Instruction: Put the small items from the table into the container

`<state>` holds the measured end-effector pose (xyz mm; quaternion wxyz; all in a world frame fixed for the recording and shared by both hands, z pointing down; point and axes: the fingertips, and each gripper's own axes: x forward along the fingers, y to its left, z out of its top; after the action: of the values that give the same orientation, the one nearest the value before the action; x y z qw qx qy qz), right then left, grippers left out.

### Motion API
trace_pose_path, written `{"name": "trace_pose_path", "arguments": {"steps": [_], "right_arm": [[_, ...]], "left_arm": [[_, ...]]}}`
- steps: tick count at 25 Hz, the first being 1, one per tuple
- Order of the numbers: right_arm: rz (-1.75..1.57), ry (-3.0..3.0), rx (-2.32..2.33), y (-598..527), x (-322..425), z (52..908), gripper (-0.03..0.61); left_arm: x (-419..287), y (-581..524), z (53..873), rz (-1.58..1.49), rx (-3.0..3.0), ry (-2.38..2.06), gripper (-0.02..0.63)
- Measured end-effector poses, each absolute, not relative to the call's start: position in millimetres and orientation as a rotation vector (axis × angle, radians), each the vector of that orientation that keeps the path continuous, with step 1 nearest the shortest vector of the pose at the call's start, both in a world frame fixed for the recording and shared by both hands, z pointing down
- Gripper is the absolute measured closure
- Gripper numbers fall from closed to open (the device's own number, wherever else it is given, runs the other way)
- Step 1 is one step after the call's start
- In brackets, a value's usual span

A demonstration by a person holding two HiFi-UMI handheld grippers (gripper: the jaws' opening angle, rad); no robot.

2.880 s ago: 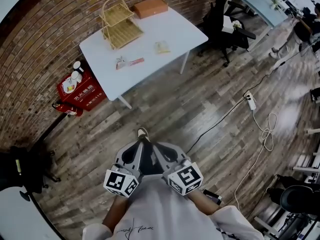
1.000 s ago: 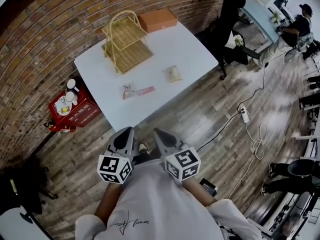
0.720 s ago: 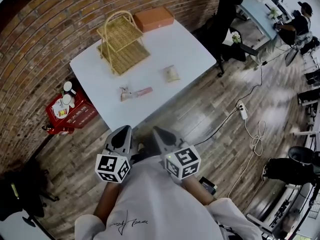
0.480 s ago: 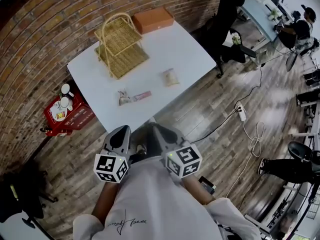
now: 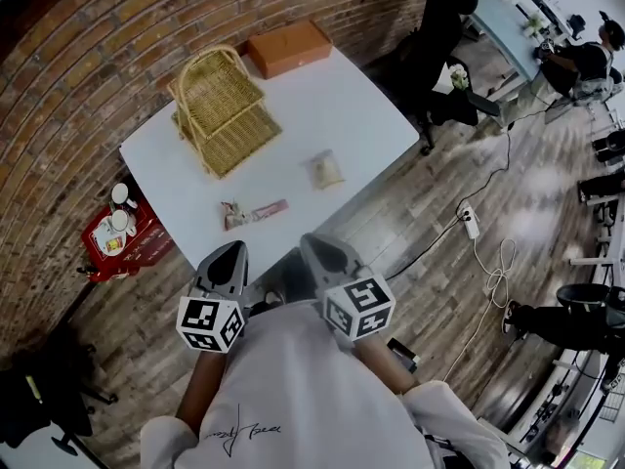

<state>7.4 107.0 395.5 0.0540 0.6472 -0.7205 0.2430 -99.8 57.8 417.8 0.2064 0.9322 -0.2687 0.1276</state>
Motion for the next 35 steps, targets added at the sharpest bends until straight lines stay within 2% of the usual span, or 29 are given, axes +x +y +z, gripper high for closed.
{"name": "trace_pose_path", "arguments": {"steps": [16,35], "right_arm": [[0.667,-2.248,2.002,47,72,379,0.557],[0.711,-2.269,1.866,-4,126,406,0.555]], "left_arm": [[-54,-1,415,0.402,2.619,-0.829,0.604],[-15,-40,438,0.378,2.52,-0.951,0.604]]}}
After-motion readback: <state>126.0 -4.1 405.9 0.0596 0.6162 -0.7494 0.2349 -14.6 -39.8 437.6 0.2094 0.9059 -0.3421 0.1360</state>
